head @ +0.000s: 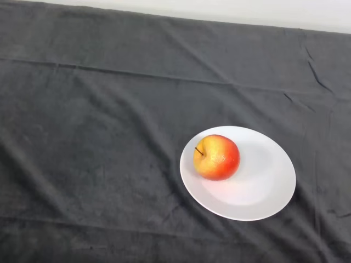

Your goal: Move the apple to the plate

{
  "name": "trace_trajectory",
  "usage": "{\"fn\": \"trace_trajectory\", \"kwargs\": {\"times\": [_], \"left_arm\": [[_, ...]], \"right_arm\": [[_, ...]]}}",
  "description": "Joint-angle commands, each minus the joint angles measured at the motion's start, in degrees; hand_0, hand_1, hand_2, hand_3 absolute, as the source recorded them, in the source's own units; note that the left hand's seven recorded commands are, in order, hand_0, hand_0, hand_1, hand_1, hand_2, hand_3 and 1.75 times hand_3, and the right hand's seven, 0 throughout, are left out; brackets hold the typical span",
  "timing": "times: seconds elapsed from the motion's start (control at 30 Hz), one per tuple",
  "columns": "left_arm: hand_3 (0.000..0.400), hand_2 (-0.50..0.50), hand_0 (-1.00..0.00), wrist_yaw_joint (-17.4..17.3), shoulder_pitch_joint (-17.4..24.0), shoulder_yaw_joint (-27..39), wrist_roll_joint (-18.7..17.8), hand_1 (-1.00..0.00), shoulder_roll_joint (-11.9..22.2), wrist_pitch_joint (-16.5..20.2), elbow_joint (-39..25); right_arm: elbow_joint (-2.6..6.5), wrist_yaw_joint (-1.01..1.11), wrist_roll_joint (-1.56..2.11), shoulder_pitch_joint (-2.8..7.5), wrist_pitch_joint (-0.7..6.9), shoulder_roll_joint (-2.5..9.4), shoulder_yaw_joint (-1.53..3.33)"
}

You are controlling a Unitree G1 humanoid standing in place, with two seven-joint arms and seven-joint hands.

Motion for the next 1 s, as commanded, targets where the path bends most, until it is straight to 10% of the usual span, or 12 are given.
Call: {"fn": "trace_trajectory", "kwargs": {"times": [0.03,1.0], "left_arm": [[0.000,0.00,0.00,-0.5,-1.6,1.3,0.9,0.00,0.2,-0.4,1.4],[0.000,0.00,0.00,-1.8,-1.5,4.1,2.8,0.00,-0.6,0.2,0.7]], "right_arm": [[3.25,-0.26,-0.62,6.77,1.11,7.20,-0.45],[3.23,-0.28,-0.68,6.78,1.12,7.20,-0.50]]}}
